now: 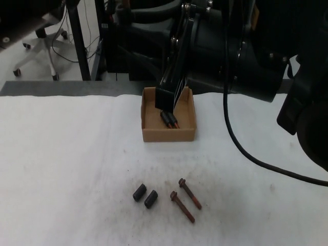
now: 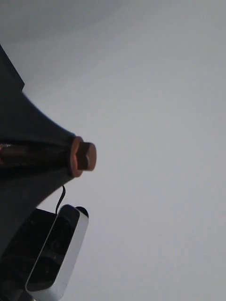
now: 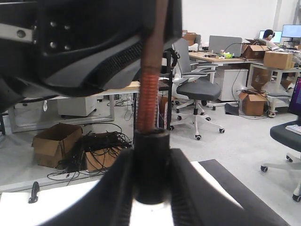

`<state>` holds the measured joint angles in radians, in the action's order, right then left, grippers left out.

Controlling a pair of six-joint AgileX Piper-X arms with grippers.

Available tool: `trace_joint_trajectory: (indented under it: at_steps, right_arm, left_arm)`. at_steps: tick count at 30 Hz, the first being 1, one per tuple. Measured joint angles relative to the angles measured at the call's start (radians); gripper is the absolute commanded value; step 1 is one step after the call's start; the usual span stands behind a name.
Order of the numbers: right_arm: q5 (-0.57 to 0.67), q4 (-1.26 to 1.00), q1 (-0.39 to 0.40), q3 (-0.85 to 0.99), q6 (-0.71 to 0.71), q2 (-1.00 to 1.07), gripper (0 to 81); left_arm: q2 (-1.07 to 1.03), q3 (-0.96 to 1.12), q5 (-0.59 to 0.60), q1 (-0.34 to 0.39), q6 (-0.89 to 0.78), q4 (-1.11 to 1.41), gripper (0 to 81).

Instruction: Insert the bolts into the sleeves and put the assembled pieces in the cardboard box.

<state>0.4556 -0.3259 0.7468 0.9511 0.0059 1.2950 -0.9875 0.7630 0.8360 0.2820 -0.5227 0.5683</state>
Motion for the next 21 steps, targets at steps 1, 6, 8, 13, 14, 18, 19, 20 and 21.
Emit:
trace_joint_trajectory:
  at_steps: [1, 6, 8, 13, 14, 18, 19, 20, 21]
  right_arm:
    - [0.000, 0.000, 0.000, 0.000, 0.000, 0.000, 0.6]
    - [0.000, 0.000, 0.000, 0.000, 0.000, 0.000, 0.6]
    - [0.000, 0.000, 0.000, 0.000, 0.000, 0.000, 0.6]
    - [0.000, 0.000, -0.005, 0.000, 0.000, 0.000, 0.6]
    - [0.000, -0.002, -0.009, 0.000, 0.000, 0.000, 0.6]
    - [0.009, -0.002, -0.031, 0.000, 0.000, 0.000, 0.6]
    - [0.015, -0.002, -0.034, 0.000, 0.000, 0.000, 0.6]
    - [0.017, -0.002, -0.036, 0.000, 0.000, 0.000, 0.6]
    - [0.021, -0.002, -0.038, 0.000, 0.000, 0.000, 0.6]
  left_arm:
    - [0.000, 0.000, 0.000, 0.000, 0.001, 0.000, 0.4]
    - [0.000, 0.000, 0.000, 0.000, 0.005, 0.000, 0.4]
    - [0.000, 0.000, 0.000, 0.000, 0.006, 0.000, 0.4]
    - [0.000, 0.000, 0.000, 0.000, 0.005, 0.000, 0.4]
    - [0.000, 0.000, 0.000, 0.000, 0.005, 0.000, 0.4]
    - [0.000, 0.000, 0.000, 0.000, 0.005, 0.000, 0.4]
    - [0.000, 0.000, -0.003, 0.000, 0.005, 0.000, 0.4]
    - [0.000, 0.000, -0.005, 0.000, 0.005, 0.000, 0.4]
    - [0.000, 0.000, -0.006, 0.000, 0.005, 0.000, 0.4]
